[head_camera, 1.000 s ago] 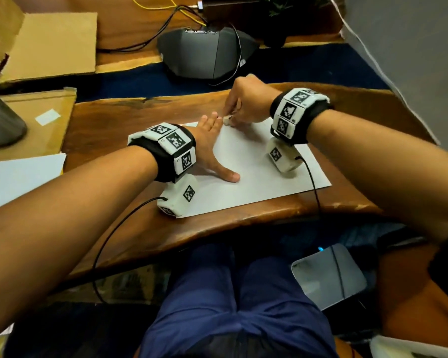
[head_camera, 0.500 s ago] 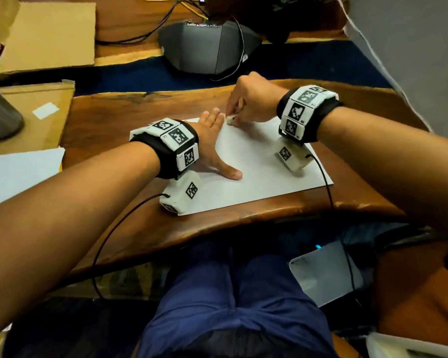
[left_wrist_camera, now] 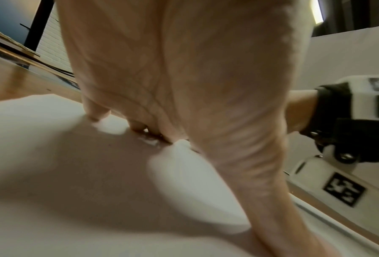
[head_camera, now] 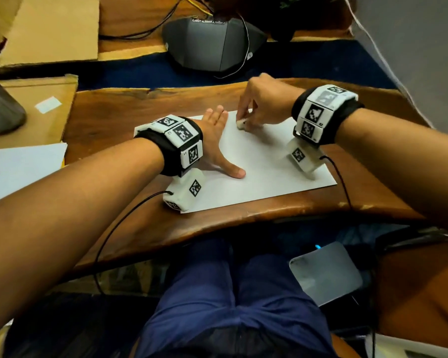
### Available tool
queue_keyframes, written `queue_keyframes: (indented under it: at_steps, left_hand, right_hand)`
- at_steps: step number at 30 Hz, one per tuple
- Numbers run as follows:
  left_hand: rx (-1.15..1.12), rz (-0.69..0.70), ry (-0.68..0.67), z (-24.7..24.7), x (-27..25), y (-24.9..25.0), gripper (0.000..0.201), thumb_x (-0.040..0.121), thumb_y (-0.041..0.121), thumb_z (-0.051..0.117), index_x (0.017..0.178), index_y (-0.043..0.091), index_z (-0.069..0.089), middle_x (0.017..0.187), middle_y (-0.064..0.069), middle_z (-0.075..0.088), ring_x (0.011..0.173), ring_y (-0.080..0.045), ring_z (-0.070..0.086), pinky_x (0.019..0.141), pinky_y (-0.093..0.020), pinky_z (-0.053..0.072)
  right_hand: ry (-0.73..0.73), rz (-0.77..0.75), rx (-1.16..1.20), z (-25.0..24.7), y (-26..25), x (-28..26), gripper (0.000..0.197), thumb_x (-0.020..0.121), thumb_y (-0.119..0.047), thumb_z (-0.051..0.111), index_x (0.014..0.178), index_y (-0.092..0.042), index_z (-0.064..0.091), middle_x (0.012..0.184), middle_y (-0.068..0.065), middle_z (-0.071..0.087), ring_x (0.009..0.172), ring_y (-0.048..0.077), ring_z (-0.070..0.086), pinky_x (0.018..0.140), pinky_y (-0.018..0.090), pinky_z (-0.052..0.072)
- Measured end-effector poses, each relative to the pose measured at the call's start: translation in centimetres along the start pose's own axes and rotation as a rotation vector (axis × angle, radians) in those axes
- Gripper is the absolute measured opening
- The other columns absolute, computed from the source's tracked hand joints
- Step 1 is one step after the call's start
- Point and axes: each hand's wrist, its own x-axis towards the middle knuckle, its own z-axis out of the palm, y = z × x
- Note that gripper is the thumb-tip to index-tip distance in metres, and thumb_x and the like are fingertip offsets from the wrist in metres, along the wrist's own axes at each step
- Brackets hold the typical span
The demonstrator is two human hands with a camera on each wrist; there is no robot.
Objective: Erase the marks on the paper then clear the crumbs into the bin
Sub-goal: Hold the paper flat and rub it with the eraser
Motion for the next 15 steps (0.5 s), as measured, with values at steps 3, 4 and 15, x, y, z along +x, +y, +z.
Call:
queue_keyframes:
  at_steps: [3, 4, 15]
  left_hand:
    - [-0.002, -0.010, 0.001, 0.0, -0.1, 0.1, 0.155, 0.046, 0.092, 0.061, 0.152, 0.017, -0.024, 0.158, 0.002, -0.032, 0.148, -0.019, -0.022, 0.120, -0.042, -0.001]
    - [0.003, -0.009, 0.001, -0.1, -0.2, 0.2, 0.155, 0.045, 0.092, 0.061, 0.152, 0.017, -0.024, 0.158, 0.002, -0.032, 0.148, -0.019, -0.022, 0.120, -0.043, -0.001]
    - [-0.015, -0.001, 0.013, 0.1, 0.2, -0.1, 0.157, 0.043, 0.093, 0.061, 0.152, 0.018, -0.024, 0.158, 0.002, -0.031, 0.148, -0.018, -0.021, 0.120, -0.042, -0.001]
  right_hand:
    - [-0.309, 0.024, 0.028, -1.1, 0.2, -2.0, 0.015, 0.079, -0.028, 0.083, 0.094, -0.028, 0.081, 0.079, -0.012, 0.075, 0.070, 0.013, 0.069, 0.058, 0.018, 0.051]
    - [-0.370, 0.015, 0.007, -1.6, 0.2, -2.0, 0.016, 0.078, -0.029, 0.083, 0.094, -0.029, 0.081, 0.081, -0.011, 0.076, 0.072, 0.014, 0.070, 0.060, 0.021, 0.053]
    - [-0.039, 0.011, -0.041, 0.2, -0.4, -1.5, 0.013, 0.077, -0.022, 0.084, 0.090, -0.022, 0.080, 0.075, -0.011, 0.068, 0.069, 0.007, 0.058, 0.058, 0.017, 0.043]
